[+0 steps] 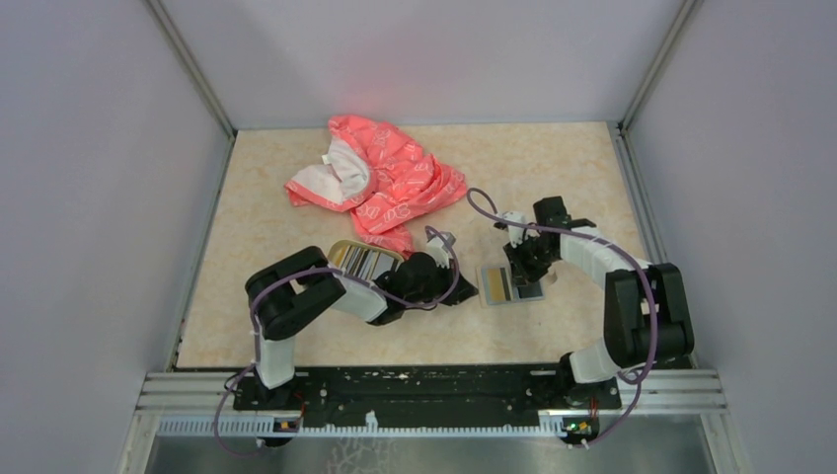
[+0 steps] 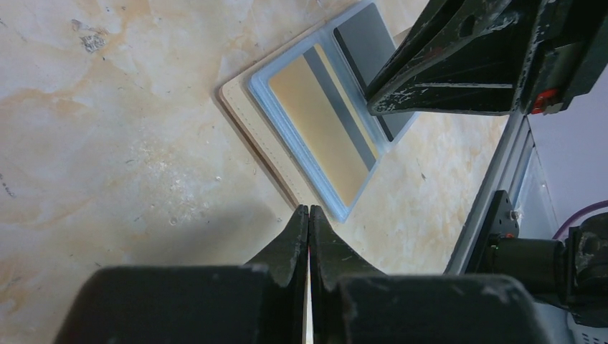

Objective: Put the credit cards into the card holder
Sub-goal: Insert the credit card into the card holder.

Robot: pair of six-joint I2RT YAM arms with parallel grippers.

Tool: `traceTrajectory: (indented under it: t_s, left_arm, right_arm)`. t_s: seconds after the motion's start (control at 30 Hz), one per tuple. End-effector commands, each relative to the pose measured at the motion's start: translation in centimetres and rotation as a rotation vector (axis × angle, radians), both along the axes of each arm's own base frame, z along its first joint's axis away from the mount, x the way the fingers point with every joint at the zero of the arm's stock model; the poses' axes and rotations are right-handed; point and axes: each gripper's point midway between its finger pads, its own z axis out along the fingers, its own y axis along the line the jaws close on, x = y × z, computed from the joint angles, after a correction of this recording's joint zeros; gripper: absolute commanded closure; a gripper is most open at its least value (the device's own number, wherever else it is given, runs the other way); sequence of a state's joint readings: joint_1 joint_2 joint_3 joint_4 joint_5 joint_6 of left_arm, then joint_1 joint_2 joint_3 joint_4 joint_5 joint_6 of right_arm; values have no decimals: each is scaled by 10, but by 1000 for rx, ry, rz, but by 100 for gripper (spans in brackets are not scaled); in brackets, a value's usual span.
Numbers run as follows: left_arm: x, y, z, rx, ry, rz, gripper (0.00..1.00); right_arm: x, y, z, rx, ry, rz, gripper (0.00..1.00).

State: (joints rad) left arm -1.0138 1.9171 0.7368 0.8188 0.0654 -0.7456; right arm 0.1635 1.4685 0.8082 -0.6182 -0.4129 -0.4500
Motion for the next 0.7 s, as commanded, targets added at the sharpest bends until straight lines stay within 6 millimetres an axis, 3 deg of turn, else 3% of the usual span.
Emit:
traceTrajectory:
  t_s: [0.0, 0.33, 0.67]
  left_arm:
    - [5, -3, -8, 34, -8, -4, 99]
    - [7, -4, -6, 52, -24, -8, 100]
    - [10, -4, -3, 71, -34, -5, 100]
  right_arm:
    - [13, 10, 8, 20, -27, 30, 92]
    - [17, 13, 10, 15, -45, 31, 94]
    - [11, 2, -14, -92, 25, 28, 95]
